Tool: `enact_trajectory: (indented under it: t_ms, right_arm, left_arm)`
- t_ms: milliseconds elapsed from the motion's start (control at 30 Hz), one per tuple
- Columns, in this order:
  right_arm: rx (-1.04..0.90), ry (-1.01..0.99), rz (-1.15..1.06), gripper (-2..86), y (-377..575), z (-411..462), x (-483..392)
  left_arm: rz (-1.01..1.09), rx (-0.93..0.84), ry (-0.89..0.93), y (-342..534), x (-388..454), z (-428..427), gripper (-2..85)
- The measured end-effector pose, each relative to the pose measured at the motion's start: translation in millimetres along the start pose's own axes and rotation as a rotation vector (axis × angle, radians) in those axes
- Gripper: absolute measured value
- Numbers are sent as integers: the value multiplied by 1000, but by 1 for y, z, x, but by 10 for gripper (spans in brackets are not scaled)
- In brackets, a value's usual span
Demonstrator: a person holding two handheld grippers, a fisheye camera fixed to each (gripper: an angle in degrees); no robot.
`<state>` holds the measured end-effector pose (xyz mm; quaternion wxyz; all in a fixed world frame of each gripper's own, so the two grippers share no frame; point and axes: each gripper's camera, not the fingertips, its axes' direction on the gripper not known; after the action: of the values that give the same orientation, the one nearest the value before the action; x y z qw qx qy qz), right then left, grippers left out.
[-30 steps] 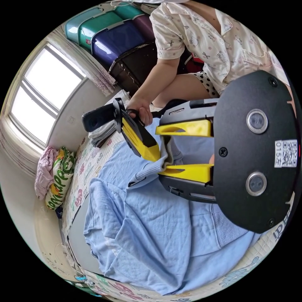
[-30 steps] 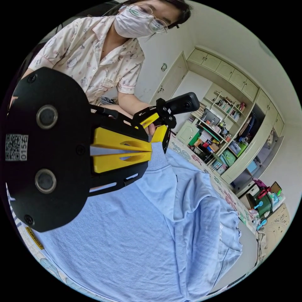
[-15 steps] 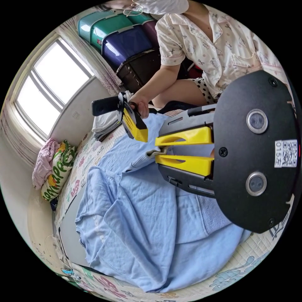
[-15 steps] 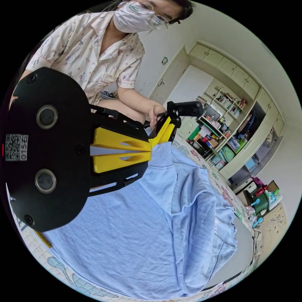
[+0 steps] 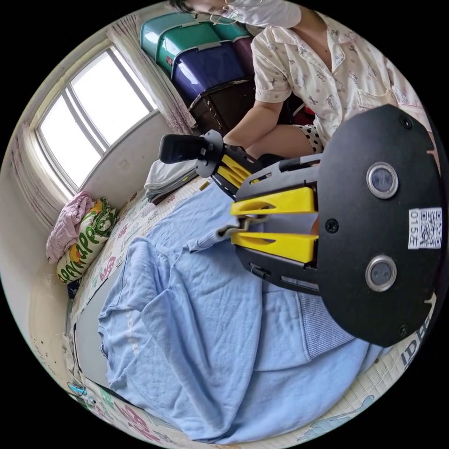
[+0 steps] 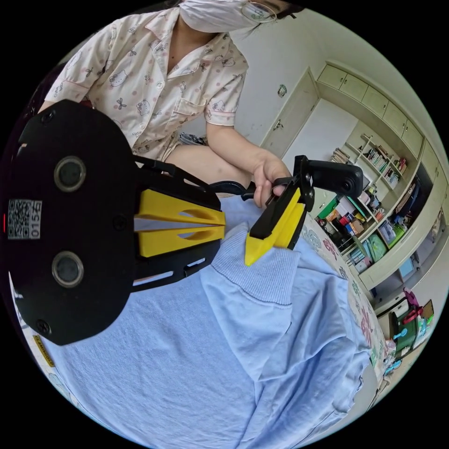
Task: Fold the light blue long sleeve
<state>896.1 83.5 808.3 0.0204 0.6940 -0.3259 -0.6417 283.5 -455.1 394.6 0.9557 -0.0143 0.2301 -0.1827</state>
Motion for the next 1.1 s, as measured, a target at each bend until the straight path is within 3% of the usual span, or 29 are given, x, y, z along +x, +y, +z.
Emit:
enact_trajectory:
  t_ms: [300, 367, 467, 600, 733, 800, 1100]
  right_arm:
    - [124, 26, 74, -5, 85, 11, 30]
    - [281, 30, 170, -5, 115, 0, 25]
    - [633, 241, 219, -5, 168, -37, -34]
    - [1110, 329, 44, -5, 262, -65, -168]
    - [1569, 315, -145, -6, 369, -28, -258]
    - [1636, 272, -227, -6, 398, -9, -273]
    - [1604, 17, -399, -6, 475, 45, -252]
  left_arm:
    - [19, -16, -65, 22, 17, 18, 49]
    - [27, -14, -69, 28, 21, 18, 49]
    - [32, -5, -88, 42, 28, 16, 47]
    - [44, 2, -123, 63, 35, 15, 43]
    - [23, 21, -115, 89, 28, 11, 41]
    - [5, 40, -97, 104, 24, 8, 41]
    - [47, 82, -109, 196, 36, -31, 39]
